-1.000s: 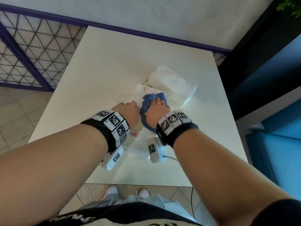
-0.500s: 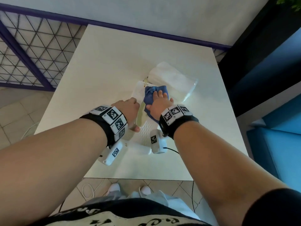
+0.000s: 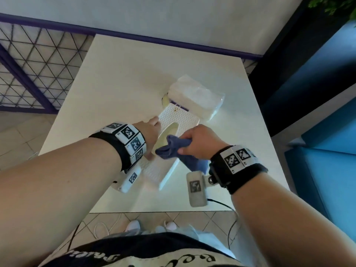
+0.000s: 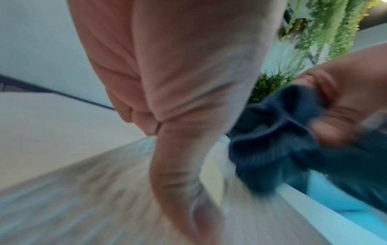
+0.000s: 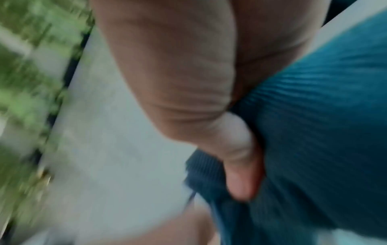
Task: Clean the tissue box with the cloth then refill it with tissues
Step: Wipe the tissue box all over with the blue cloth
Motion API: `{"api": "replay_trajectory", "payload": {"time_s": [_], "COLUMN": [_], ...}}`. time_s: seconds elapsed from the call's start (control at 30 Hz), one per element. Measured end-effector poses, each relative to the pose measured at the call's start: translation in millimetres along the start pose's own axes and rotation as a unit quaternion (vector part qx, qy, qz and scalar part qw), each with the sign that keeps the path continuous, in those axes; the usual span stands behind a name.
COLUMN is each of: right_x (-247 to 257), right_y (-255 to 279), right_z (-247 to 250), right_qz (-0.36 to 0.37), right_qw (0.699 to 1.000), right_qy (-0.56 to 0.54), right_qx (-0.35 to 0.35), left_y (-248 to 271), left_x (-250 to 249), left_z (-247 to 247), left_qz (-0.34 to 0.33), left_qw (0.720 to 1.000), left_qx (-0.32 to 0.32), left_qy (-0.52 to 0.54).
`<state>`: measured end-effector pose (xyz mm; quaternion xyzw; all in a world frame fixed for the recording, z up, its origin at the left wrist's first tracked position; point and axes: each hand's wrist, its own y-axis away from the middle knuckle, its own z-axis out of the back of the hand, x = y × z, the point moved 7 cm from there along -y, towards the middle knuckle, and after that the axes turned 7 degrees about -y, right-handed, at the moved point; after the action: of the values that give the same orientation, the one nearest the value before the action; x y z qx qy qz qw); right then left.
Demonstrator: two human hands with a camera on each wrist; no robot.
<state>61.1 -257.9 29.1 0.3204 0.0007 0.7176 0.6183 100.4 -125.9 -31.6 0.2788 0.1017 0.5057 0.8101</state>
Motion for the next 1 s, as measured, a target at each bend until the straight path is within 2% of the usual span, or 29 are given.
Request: {"api": "replay_trajectory", "payload": {"time_s": [0.1, 0.17, 0.23, 0.27, 0.33, 0.4, 0.43, 0.47, 0.6, 0.67, 0.77, 0.83, 1.0], "right_x": [-36, -55, -56, -51, -38, -25, -25, -25, -18, -15, -15, -26, -20], "right_y": [-1, 1, 1, -1, -15, -34, -43, -51, -81, -89, -70, -55, -52], "right_z": [50, 78, 93, 92, 66, 7, -20, -35, -30, -26, -21, -26, -23], "right_qz": [-0.064, -0.085, -0.066, -0.05, -0.026, -0.018, -0.031, -0.045, -0.076, -0.058, -0.056, -0.07, -0.067], "right_qw": [0.987, 0.97, 0.955, 0.954, 0.969, 0.997, 0.996, 0.991, 0.987, 0.986, 0.977, 0.967, 0.962], "right_qy": [-0.068, -0.101, -0.12, -0.127, -0.114, 0.023, 0.088, 0.128, 0.14, 0.155, 0.199, 0.233, 0.255], "right_qx": [-0.13, -0.206, -0.262, -0.269, -0.217, -0.068, -0.007, 0.014, -0.008, 0.022, 0.056, 0.081, 0.071], "left_y": [5, 6, 6, 5, 3, 2, 3, 3, 3, 0, -1, -1, 1], "left_x": [-2, -3, -5, -7, -11, -10, -10, -9, -11, -12, -9, -8, -9], "left_z": [7, 13, 7, 0, -9, -11, -11, -12, -9, -8, -11, -13, -12], "left_qz": [-0.035, -0.018, 0.019, 0.035, 0.044, 0.038, 0.035, 0.033, 0.04, 0.047, 0.049, 0.043, 0.031], "left_qw": [0.999, 0.999, 0.998, 0.997, 0.995, 0.994, 0.994, 0.994, 0.995, 0.995, 0.994, 0.995, 0.996], "left_qx": [-0.007, -0.034, -0.041, -0.031, -0.019, -0.015, -0.005, 0.001, 0.012, 0.029, 0.067, 0.066, 0.051], "left_qy": [-0.04, -0.007, 0.044, 0.067, 0.088, 0.104, 0.108, 0.108, 0.095, 0.088, 0.07, 0.068, 0.071]}}
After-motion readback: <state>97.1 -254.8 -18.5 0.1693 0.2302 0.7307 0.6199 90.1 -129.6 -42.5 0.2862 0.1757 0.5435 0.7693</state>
